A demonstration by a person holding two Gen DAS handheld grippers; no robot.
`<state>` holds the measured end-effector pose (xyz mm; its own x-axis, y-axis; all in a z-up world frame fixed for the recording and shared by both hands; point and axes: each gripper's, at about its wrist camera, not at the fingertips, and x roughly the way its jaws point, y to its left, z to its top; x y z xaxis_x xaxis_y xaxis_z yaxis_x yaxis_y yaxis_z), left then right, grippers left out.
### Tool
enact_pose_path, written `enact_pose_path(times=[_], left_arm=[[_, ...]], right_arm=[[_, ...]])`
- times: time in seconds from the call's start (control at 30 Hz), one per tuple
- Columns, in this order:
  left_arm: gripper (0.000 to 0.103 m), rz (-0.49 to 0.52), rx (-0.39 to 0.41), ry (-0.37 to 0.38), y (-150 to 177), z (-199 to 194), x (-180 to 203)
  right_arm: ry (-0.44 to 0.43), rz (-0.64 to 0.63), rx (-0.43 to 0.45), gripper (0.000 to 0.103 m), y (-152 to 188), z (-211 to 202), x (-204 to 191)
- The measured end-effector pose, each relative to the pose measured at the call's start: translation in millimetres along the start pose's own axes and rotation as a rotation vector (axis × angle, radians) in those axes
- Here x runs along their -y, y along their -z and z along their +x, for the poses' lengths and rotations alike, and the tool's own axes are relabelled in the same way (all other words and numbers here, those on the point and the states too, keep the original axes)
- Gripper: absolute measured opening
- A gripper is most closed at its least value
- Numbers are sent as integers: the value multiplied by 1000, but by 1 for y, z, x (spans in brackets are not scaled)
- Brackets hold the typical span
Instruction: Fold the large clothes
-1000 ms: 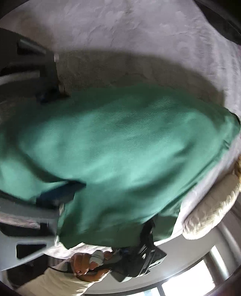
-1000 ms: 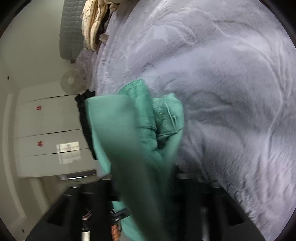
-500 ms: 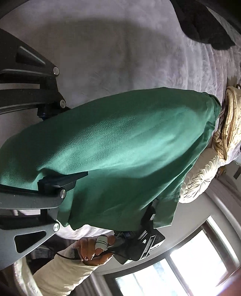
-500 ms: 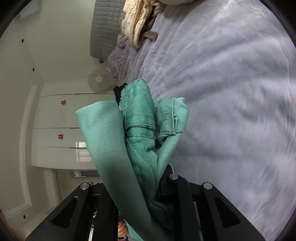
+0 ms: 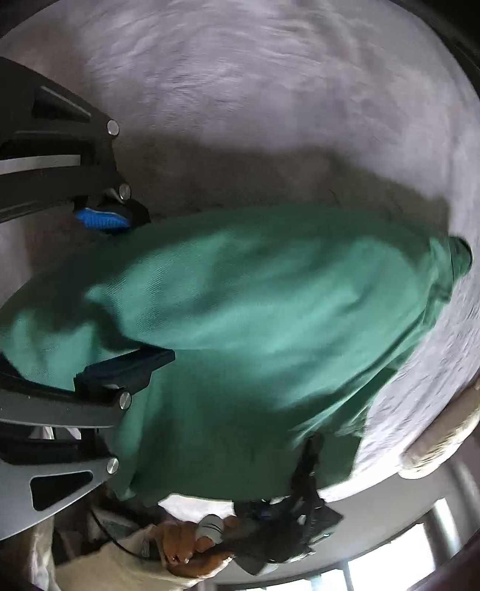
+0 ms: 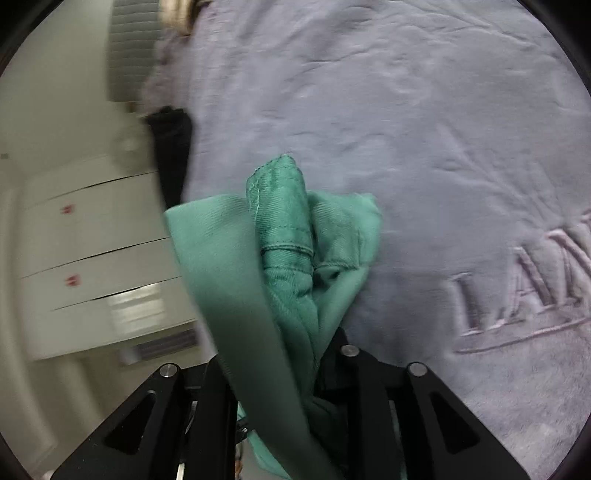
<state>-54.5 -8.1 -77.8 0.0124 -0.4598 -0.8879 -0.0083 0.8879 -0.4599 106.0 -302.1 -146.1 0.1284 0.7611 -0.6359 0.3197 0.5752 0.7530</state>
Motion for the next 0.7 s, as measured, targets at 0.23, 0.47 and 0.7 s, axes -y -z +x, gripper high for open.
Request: enact_pose_path(times=[0.23,0.47,0.7], left_arm=[[56,53,180,-46,-11,-58,12],[57,77,160,-214,-40,-8,12],[77,39,139,-246,-30,0,8]], right_arm=[[269,-281,116,61,11,-44,-51],[340,-284,139,3,-16,-33,-33],[273,-94,125,4,-35,-28,21]])
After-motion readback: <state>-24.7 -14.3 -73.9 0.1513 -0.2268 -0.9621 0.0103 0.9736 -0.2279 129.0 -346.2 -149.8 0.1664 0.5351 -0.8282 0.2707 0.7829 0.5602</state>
